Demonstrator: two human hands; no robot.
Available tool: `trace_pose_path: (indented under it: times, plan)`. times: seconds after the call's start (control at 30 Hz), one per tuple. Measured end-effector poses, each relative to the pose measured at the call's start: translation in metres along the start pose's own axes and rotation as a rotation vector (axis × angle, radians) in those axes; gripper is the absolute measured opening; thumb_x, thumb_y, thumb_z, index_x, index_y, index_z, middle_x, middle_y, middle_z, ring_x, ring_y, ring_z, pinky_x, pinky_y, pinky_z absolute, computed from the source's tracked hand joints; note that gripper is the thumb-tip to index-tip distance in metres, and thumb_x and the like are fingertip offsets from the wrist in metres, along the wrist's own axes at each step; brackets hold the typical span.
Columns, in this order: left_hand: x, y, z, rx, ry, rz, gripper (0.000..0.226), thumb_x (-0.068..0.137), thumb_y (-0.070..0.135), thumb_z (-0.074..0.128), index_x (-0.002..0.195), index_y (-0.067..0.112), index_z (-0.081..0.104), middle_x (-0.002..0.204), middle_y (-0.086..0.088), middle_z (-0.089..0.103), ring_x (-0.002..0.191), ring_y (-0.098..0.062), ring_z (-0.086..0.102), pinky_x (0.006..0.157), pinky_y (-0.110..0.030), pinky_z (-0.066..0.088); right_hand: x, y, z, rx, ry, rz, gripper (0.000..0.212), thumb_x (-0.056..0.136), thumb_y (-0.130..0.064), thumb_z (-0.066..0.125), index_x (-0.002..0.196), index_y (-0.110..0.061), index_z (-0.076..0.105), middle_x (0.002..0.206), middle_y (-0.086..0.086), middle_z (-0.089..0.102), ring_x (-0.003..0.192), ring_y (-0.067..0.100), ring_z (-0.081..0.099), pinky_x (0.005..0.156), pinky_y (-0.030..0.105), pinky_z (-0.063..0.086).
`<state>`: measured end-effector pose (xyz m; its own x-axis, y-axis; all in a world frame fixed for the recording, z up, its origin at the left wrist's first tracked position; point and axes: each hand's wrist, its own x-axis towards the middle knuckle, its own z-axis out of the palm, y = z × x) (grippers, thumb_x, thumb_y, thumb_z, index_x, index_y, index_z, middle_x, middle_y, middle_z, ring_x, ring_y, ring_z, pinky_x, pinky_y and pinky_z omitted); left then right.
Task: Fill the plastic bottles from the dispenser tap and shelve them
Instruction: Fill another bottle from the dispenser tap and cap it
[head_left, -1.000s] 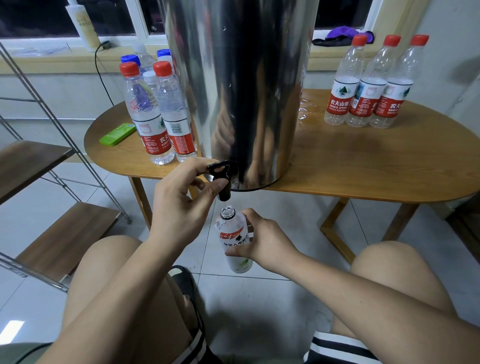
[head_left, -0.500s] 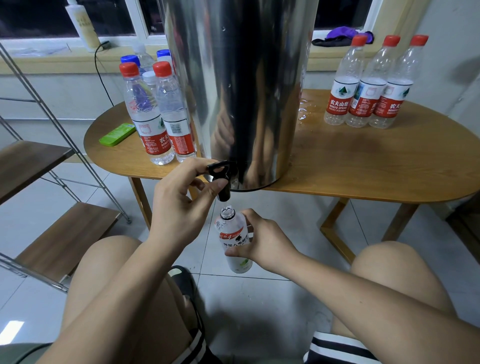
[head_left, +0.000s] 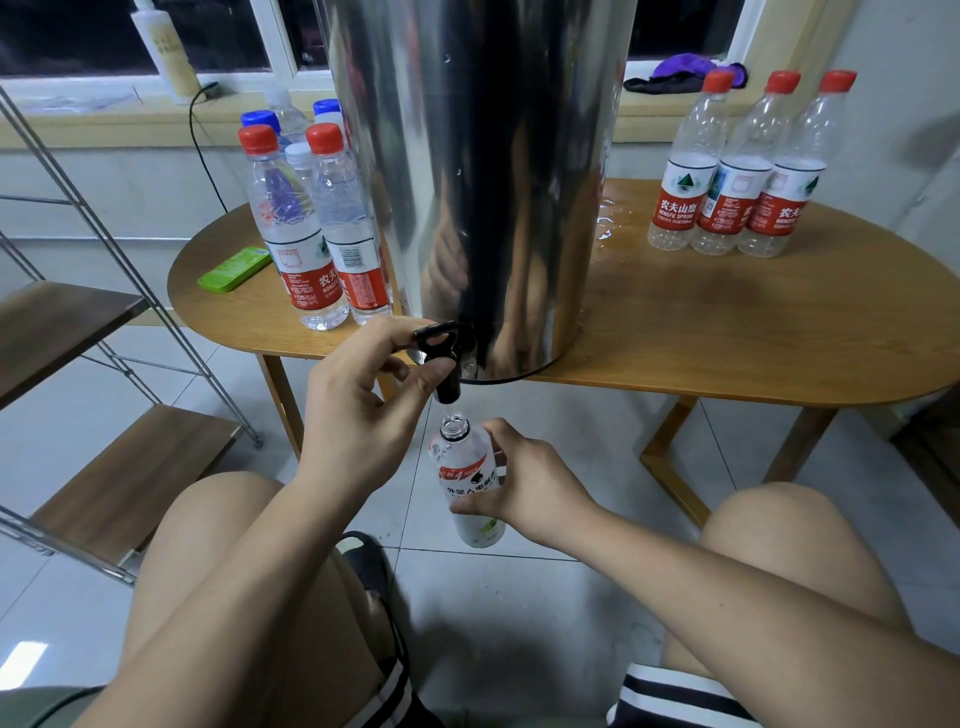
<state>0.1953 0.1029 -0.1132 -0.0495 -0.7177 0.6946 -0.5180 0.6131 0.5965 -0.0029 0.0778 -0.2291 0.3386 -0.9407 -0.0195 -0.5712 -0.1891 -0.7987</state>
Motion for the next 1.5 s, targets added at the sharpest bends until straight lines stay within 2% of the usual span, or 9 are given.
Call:
trace_pose_path:
  times: [0.23, 0.43, 0.8, 1.1, 1.5]
  plan:
    - [-0.0005, -0.0033, -0.0001, -0.005, -0.005, -0.013, 0.018, 0.1, 0.016, 0.076, 0.116, 0.025, 0.071, 0.103, 0.001, 0.076, 0.089, -0.027, 0.071, 0.075, -0.046, 0.055, 0.0004, 0.0008, 0.0006, -0.016, -0.002, 0.005, 0.076, 0.063, -0.062, 0.093, 0.123, -0.045, 0.05, 0.116, -0.015, 0.074, 0.109, 0.013, 0.072, 0.091, 0.043, 0.062]
    - [-0.0003, -0.0026, 0.0003, -0.013, 0.002, -0.009, 0.023, 0.099, 0.011, 0.078, 0.116, 0.025, 0.071, 0.103, 0.004, 0.075, 0.09, -0.023, 0.07, 0.076, -0.044, 0.056, 0.0008, 0.0006, 0.0013, -0.028, 0.006, 0.01, 0.074, 0.064, -0.06, 0.094, 0.122, -0.046, 0.051, 0.115, -0.015, 0.075, 0.108, 0.012, 0.071, 0.091, 0.043, 0.062]
    - [-0.0007, -0.0046, 0.0002, 0.001, -0.001, -0.021, 0.018, 0.1, 0.016, 0.077, 0.116, 0.024, 0.072, 0.102, 0.004, 0.075, 0.088, -0.027, 0.07, 0.075, -0.05, 0.056, 0.0003, -0.0012, 0.0004, -0.042, 0.008, 0.003, 0.073, 0.066, -0.057, 0.096, 0.121, -0.046, 0.05, 0.117, -0.015, 0.075, 0.11, 0.013, 0.071, 0.092, 0.042, 0.062]
    - [-0.0008, -0.0039, 0.0003, 0.001, 0.0, -0.025, 0.021, 0.099, 0.014, 0.078, 0.115, 0.025, 0.072, 0.102, 0.004, 0.075, 0.087, -0.024, 0.069, 0.076, -0.045, 0.055, 0.0, -0.0013, 0.0005, -0.053, 0.005, -0.004, 0.074, 0.068, -0.057, 0.096, 0.125, -0.041, 0.051, 0.118, -0.013, 0.075, 0.11, 0.013, 0.071, 0.091, 0.042, 0.062]
    - [-0.001, -0.0038, 0.0007, -0.01, 0.003, -0.025, 0.021, 0.1, 0.015, 0.077, 0.116, 0.026, 0.071, 0.104, 0.004, 0.076, 0.089, -0.024, 0.07, 0.076, -0.046, 0.055, 0.0002, 0.0008, 0.0017, -0.02, -0.002, 0.012, 0.073, 0.061, -0.062, 0.093, 0.119, -0.047, 0.05, 0.113, -0.016, 0.075, 0.106, 0.011, 0.072, 0.091, 0.043, 0.063]
